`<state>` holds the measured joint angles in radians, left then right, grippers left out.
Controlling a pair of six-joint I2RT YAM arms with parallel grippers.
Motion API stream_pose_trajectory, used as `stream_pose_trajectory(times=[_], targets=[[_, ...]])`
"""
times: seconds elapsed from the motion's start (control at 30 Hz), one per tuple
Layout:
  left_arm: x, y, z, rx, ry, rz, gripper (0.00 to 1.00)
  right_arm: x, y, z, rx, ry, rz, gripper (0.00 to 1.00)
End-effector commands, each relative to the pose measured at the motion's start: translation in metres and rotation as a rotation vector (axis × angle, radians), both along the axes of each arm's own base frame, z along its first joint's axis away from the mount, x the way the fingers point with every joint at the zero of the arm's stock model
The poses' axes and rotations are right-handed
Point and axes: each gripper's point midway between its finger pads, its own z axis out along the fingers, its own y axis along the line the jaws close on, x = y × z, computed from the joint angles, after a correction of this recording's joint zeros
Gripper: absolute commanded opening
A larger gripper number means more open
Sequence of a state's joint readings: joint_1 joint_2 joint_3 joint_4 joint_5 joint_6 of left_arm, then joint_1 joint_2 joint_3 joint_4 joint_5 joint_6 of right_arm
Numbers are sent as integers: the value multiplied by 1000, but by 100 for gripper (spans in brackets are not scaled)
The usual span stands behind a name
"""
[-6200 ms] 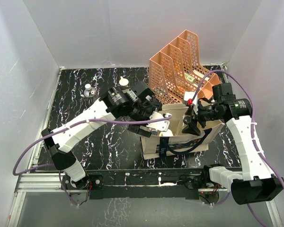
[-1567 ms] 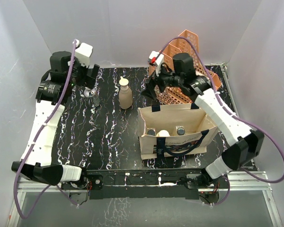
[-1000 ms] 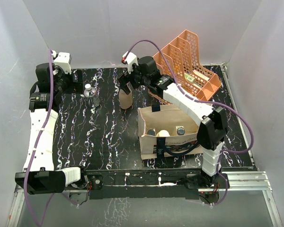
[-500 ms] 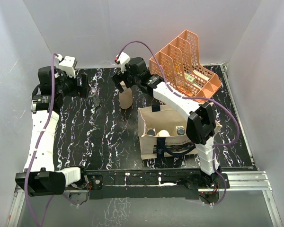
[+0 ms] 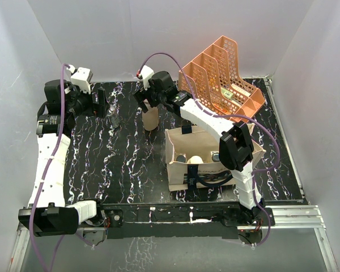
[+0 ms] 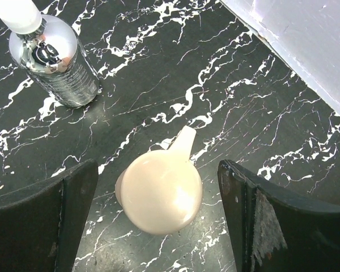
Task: Place the personal care products into the canvas bag
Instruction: Move the care product at the center of the board.
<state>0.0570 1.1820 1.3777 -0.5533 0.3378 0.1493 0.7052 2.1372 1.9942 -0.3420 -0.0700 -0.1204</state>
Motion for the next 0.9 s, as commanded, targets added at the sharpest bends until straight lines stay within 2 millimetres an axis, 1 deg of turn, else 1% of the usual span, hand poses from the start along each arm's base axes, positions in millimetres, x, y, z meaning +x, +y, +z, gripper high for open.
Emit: stream_pose_trajectory(times=[0.0,0.2,0.33,0.47,0.53,0.63,0.67,0.87], targets=[[-7,-4,18,-3,-62,-28,97,7,6,31,66,-60,-8,88],[-9,-4,19,-3,-63,-32,97,6,5,28,61,-56,-10,79],[-9,-5,19,-5,-64,-37,97,5,3,30,59,-59,-13,78],[-9,-5,20,-5,-65,-37,97,3,0,31,54,-60,-16,74],[-9,-5,19,-6,-64,-38,97,3,0,32,53,-62,-14,69],[-10,-5,19,-6,-64,-38,97,3,-2,32,50,-64,-21,59],[-10,-6,20,-6,-66,-38,97,3,-2,33,50,-66,-22,58],[-10,-6,20,-4,-67,-39,97,3,-4,31,42,-66,-30,57]])
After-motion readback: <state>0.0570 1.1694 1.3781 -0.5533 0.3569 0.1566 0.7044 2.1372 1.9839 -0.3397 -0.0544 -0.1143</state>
